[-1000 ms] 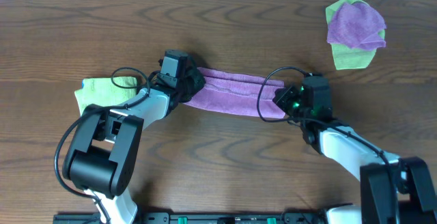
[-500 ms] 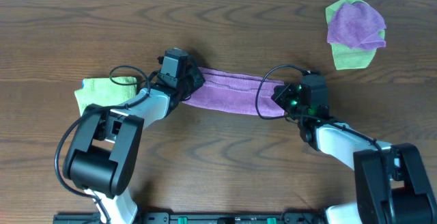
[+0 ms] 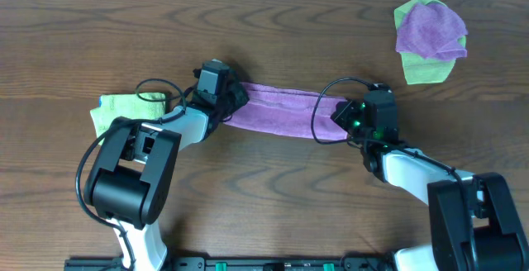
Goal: Fold the cloth
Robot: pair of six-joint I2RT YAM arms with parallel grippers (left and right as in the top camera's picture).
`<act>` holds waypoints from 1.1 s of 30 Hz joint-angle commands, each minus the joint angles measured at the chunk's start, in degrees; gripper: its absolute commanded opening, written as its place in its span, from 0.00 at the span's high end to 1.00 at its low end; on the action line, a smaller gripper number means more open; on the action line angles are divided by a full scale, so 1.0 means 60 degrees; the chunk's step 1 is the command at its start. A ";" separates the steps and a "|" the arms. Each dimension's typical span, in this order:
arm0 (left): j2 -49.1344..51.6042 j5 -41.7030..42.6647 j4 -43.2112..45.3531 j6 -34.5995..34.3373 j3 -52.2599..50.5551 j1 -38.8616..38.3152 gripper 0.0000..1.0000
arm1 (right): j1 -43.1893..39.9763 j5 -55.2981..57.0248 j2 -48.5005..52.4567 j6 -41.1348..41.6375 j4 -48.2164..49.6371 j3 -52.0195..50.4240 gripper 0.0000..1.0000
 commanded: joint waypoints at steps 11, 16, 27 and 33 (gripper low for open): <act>0.0117 0.0069 -0.0004 0.0339 0.0168 0.0120 0.05 | -0.0131 -0.0969 -0.0044 -0.0237 0.0528 0.0131 0.01; -0.0204 0.0514 -0.0033 0.0707 0.0182 0.0291 0.04 | -0.0127 -0.1024 -0.0754 -0.0127 0.0146 0.0131 0.01; -0.1563 0.0481 -0.2127 0.1406 0.0182 0.0452 0.05 | -0.0131 -0.1071 -0.2754 0.0117 -0.2211 0.0131 0.01; -0.2244 0.0521 -0.3559 0.1741 0.0182 0.0452 0.05 | -0.0131 -0.1381 -0.3479 0.0368 -0.2991 0.0131 0.01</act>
